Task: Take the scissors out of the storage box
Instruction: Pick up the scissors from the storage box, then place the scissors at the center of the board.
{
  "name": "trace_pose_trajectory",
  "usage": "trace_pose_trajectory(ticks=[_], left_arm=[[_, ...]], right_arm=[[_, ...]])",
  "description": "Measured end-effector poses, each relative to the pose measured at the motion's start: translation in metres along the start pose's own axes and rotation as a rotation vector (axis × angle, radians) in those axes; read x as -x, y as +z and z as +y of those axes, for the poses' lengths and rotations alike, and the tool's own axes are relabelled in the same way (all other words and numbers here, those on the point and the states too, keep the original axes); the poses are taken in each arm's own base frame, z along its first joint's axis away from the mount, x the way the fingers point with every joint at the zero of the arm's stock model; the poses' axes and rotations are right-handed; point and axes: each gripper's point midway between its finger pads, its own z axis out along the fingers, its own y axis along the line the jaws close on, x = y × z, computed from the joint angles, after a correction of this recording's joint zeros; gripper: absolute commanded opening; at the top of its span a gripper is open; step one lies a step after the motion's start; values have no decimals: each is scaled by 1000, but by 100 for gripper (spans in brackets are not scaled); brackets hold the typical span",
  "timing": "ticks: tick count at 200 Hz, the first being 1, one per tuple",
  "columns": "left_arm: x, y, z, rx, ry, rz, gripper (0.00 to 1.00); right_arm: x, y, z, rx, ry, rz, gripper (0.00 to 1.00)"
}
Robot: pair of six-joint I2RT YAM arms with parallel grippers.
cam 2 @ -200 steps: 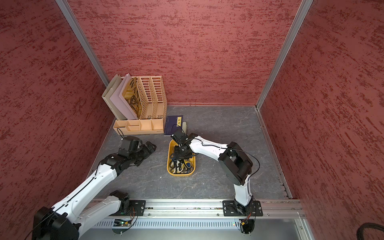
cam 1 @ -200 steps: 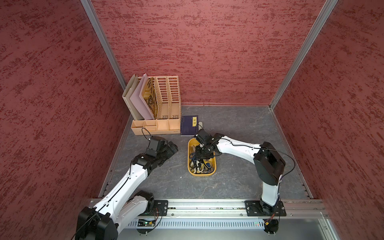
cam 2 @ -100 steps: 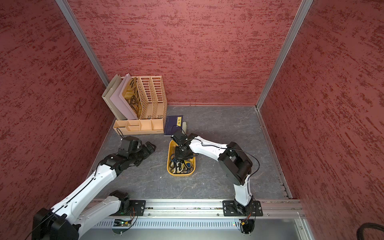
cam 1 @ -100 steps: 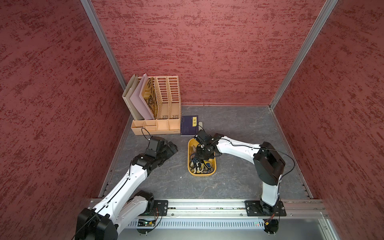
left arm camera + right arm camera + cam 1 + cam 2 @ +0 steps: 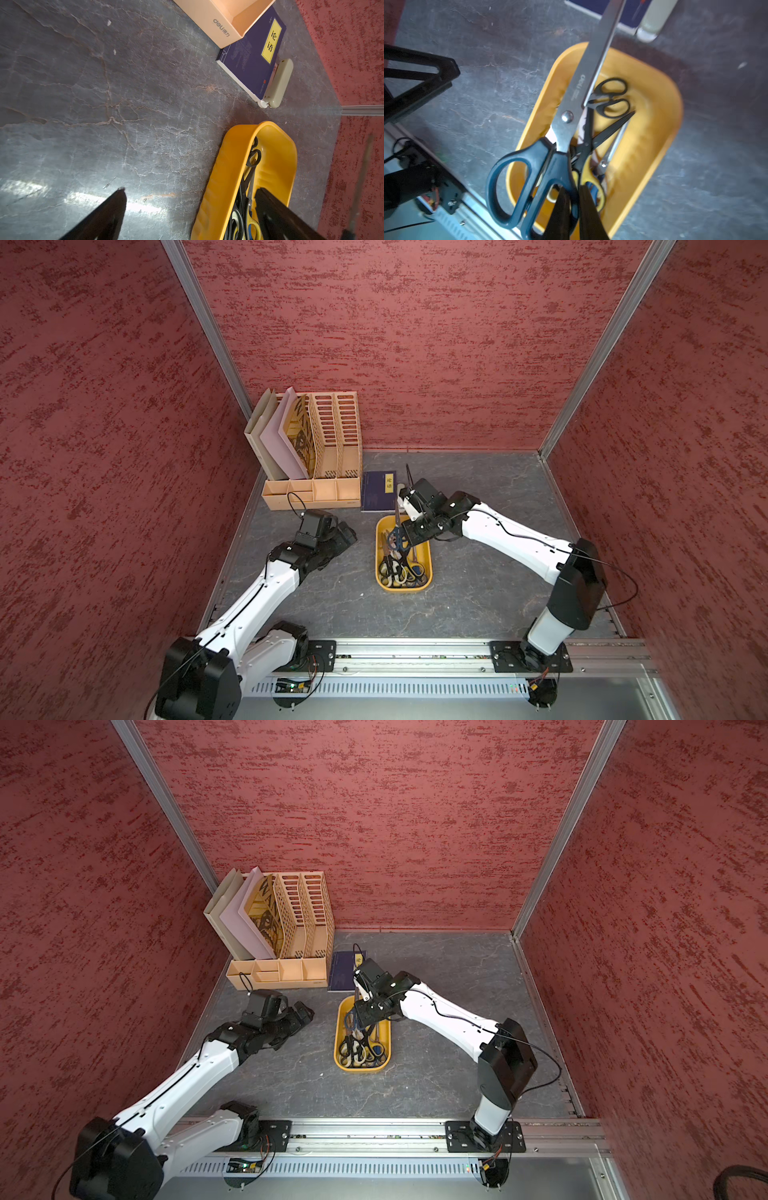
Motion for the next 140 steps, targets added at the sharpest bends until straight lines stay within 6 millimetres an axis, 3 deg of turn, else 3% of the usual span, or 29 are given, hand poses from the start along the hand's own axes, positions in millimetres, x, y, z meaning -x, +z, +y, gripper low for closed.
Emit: trace_pose_trajectory(ticks=[32,62,80,102,140], left_arm=[[9,9,-16,-4,30,23,100],[19,13,-34,-30,54,28,100],[20,16,-38,-34,64,35,100],[19,18,-37,-31,75,49,100],[13,13,-36,-45,107,66,100]], right_arm=[[48,8,-69,-66,-18,-22,0],[81,41,-145,-116,29,-10,0],[94,62,-180,-139,47,-1,0],[106,85,-209,-146,56,3,0],[118,110,-238,-126,74,3,0]])
